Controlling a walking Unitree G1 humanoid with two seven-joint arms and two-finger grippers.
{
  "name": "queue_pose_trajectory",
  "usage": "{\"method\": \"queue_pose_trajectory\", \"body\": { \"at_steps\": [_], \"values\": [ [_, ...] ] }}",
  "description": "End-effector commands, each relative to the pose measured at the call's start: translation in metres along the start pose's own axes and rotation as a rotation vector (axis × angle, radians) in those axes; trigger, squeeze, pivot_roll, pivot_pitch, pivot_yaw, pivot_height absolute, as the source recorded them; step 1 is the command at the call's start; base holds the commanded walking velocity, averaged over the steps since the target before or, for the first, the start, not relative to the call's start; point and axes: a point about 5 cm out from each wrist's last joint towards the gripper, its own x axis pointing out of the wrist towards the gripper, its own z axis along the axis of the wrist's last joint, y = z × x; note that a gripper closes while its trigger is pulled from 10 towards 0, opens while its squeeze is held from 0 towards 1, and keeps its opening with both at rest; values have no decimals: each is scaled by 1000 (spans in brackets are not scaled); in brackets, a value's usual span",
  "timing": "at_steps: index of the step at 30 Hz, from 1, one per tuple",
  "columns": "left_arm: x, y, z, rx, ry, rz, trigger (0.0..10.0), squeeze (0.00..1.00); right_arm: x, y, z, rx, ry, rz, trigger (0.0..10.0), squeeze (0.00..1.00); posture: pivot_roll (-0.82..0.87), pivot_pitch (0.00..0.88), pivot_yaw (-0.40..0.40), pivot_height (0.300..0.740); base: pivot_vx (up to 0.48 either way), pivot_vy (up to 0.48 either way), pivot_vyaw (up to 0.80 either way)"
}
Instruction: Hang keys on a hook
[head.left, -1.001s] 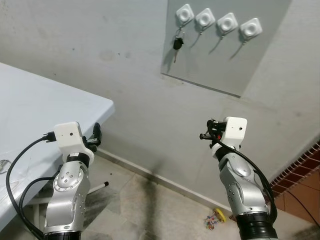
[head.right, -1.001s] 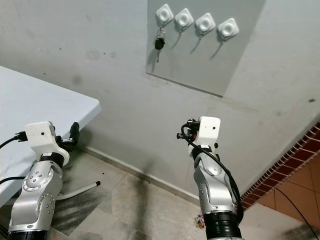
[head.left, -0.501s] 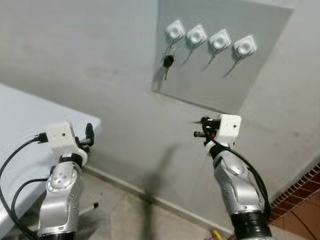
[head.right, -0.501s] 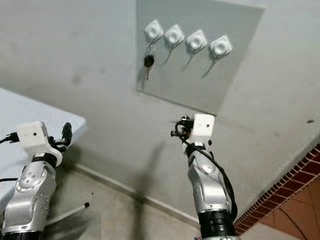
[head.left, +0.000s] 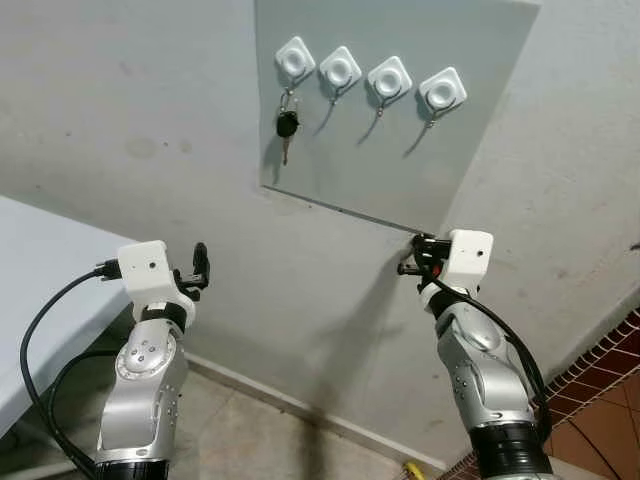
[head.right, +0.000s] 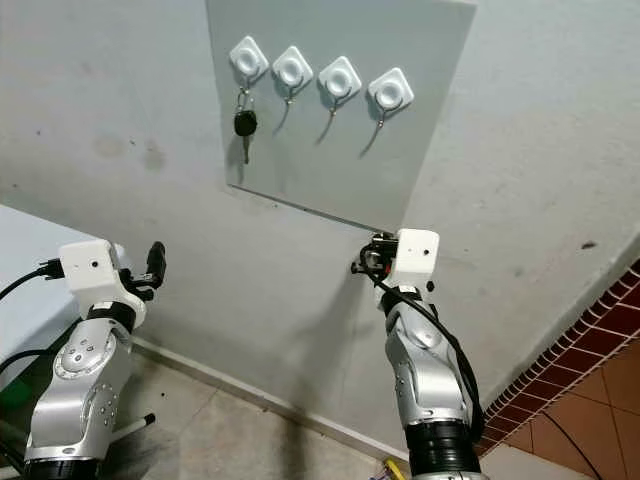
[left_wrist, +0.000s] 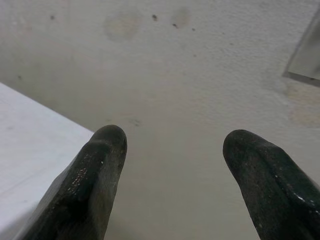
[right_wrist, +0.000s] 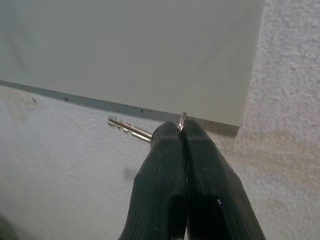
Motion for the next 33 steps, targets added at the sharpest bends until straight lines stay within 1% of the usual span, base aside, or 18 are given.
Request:
{"method": "queue_pose_trajectory", "body": {
  "at_steps": [1,3,12,18,21,26,32,33],
  "values": [
    [3,-7,3,24,-10,-32,10000,0,0,-5,6,-6,-27,-22,10000,0,-94,0,-11,740,0,0,0],
    [8,-16,4,37,-15,-79,10000,0,-6,-11,7,-5,-47,-42,10000,0,-106,0,-4,740,0,0,0],
    [13,-27,4,48,-14,-126,10000,0,-11,-11,9,-10,-87,-16,10000,0,-141,0,19,740,0,0,0],
    [15,-29,4,49,-13,-137,10000,0,-13,-10,11,5,-100,9,10000,0,-155,0,35,740,0,0,0],
    [16,-30,3,52,-14,-147,10000,0,-14,-9,12,-7,-115,13,10000,0,-174,0,45,740,0,0,0],
    [19,-35,2,60,-10,-167,10000,0,-20,-12,12,-17,-132,13,10000,0,-198,0,52,740,0,0,0],
    [22,-35,3,60,-13,-167,10000,0,-22,-13,12,-17,-133,14,10000,0,-206,0,53,740,0,0,0],
    [23,-34,3,69,-22,-166,10000,0,-22,-11,13,-10,-135,30,10000,0,-207,0,48,740,0,0,0]
  ]
}}
